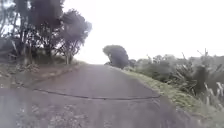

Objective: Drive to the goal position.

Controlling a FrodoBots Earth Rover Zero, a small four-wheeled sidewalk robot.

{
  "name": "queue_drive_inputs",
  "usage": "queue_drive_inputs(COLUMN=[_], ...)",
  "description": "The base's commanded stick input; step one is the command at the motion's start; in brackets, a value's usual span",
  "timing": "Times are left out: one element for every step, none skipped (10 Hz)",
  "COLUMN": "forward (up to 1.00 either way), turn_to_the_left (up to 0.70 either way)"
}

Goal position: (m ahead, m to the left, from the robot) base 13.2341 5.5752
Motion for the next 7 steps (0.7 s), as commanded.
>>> queue_drive_inputs(forward=[0.85, 0.85, 0.85, 0.85, 0.85, 0.85, 0.85], turn_to_the_left=[0.0, 0.0, 0.0, 0.0, 0.0, 0.08, 0.15])
